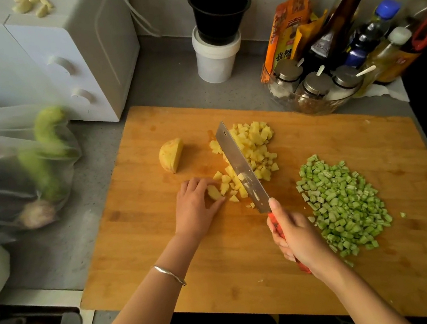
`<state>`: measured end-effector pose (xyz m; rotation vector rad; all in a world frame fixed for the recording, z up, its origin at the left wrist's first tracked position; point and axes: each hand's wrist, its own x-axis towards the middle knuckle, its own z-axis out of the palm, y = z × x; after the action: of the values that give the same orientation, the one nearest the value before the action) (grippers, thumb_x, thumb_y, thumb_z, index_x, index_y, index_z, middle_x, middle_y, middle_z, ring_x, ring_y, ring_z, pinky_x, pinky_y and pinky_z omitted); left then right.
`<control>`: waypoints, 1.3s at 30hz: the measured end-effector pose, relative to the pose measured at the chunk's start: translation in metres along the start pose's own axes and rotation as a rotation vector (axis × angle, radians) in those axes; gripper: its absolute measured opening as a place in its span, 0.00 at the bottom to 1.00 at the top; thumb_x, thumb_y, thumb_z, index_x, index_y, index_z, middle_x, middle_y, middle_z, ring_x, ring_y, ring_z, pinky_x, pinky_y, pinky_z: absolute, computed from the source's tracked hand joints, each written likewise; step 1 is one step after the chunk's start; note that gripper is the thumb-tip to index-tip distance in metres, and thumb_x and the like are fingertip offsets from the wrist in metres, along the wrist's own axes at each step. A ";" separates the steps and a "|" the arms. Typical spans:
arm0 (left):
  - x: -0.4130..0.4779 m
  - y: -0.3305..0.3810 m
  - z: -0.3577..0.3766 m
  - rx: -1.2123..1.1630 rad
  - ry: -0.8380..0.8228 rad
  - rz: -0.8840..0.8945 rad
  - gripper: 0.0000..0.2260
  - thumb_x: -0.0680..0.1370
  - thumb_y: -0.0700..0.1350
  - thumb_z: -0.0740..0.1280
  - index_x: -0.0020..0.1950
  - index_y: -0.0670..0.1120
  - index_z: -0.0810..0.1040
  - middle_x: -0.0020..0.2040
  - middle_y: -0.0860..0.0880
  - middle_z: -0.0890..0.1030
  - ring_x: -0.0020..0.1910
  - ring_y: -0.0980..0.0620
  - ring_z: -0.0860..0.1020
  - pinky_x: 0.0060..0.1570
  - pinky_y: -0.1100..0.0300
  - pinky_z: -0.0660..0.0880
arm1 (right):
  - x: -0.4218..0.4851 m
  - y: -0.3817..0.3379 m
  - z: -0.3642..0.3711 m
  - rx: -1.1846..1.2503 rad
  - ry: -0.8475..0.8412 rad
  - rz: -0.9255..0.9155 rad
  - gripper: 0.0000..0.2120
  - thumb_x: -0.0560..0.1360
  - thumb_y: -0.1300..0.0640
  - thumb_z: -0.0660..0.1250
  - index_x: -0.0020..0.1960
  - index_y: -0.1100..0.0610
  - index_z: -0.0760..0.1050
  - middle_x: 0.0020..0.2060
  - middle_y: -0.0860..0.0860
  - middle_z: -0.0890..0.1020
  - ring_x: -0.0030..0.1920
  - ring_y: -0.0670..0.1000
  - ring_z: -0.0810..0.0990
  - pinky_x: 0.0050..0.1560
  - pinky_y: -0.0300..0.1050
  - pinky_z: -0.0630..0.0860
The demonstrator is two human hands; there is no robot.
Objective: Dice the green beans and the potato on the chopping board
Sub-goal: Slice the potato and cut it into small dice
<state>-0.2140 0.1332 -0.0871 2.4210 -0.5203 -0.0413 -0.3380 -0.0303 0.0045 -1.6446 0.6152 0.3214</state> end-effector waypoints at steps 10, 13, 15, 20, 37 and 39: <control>-0.049 -0.025 -0.014 -0.016 0.054 -0.044 0.30 0.69 0.68 0.64 0.64 0.51 0.73 0.60 0.54 0.75 0.62 0.52 0.68 0.59 0.57 0.66 | -0.012 0.006 0.029 0.023 -0.063 0.066 0.26 0.74 0.34 0.54 0.34 0.57 0.65 0.22 0.50 0.62 0.20 0.48 0.59 0.24 0.42 0.54; -0.063 -0.026 -0.013 0.003 0.130 -0.061 0.24 0.73 0.63 0.63 0.63 0.51 0.75 0.59 0.54 0.75 0.59 0.51 0.69 0.60 0.56 0.67 | -0.017 0.012 0.042 0.041 -0.068 0.113 0.27 0.72 0.33 0.54 0.35 0.57 0.65 0.21 0.49 0.63 0.20 0.48 0.59 0.24 0.40 0.55; -0.068 -0.025 -0.010 0.022 0.127 -0.051 0.20 0.74 0.61 0.63 0.61 0.52 0.77 0.58 0.54 0.75 0.58 0.52 0.69 0.58 0.57 0.66 | -0.019 0.014 0.048 0.045 -0.070 0.142 0.27 0.71 0.32 0.53 0.34 0.57 0.65 0.21 0.49 0.63 0.20 0.48 0.59 0.24 0.40 0.55; -0.065 -0.022 -0.005 0.013 0.153 -0.109 0.15 0.74 0.55 0.70 0.58 0.52 0.80 0.55 0.54 0.77 0.56 0.52 0.68 0.55 0.57 0.66 | -0.021 0.013 0.056 0.032 -0.065 0.177 0.27 0.70 0.32 0.53 0.35 0.57 0.64 0.21 0.49 0.63 0.20 0.47 0.59 0.23 0.40 0.56; -0.064 -0.021 -0.003 0.006 0.167 -0.127 0.12 0.75 0.52 0.69 0.57 0.53 0.82 0.54 0.53 0.77 0.58 0.53 0.66 0.55 0.58 0.63 | -0.015 0.017 0.070 -0.163 -0.002 0.231 0.27 0.77 0.34 0.49 0.32 0.55 0.62 0.19 0.46 0.62 0.19 0.45 0.60 0.24 0.39 0.58; -0.064 -0.021 -0.003 0.007 0.179 -0.129 0.13 0.74 0.54 0.69 0.57 0.52 0.82 0.54 0.53 0.78 0.57 0.52 0.68 0.55 0.58 0.64 | -0.014 0.018 0.074 -0.204 0.004 0.233 0.28 0.76 0.33 0.48 0.32 0.55 0.63 0.19 0.45 0.62 0.19 0.45 0.60 0.26 0.40 0.58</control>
<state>-0.2649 0.1736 -0.1037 2.4330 -0.2830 0.1218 -0.3493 0.0432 -0.0157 -1.7708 0.8008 0.5659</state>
